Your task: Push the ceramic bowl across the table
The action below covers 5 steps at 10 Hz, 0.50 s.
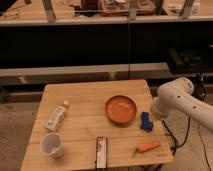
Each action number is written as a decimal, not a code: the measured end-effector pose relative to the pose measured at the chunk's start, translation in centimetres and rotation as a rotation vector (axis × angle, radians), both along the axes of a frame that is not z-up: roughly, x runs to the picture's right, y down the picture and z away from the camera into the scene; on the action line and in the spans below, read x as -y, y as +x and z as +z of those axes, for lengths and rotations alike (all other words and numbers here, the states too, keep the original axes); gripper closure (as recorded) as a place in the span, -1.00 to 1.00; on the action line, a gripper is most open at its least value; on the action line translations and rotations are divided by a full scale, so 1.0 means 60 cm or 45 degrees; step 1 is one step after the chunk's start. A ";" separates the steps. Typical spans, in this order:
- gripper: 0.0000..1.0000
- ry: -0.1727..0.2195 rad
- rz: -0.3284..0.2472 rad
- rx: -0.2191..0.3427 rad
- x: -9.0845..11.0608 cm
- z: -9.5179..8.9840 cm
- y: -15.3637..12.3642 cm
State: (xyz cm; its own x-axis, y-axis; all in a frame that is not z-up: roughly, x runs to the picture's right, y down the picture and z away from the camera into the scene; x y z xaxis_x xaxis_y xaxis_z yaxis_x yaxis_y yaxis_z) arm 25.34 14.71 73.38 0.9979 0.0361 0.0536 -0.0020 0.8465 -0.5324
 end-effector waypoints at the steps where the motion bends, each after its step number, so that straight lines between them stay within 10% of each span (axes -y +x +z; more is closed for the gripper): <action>1: 0.95 -0.003 0.001 0.003 -0.002 0.004 0.001; 5: 0.95 -0.010 -0.009 0.021 -0.005 0.021 -0.005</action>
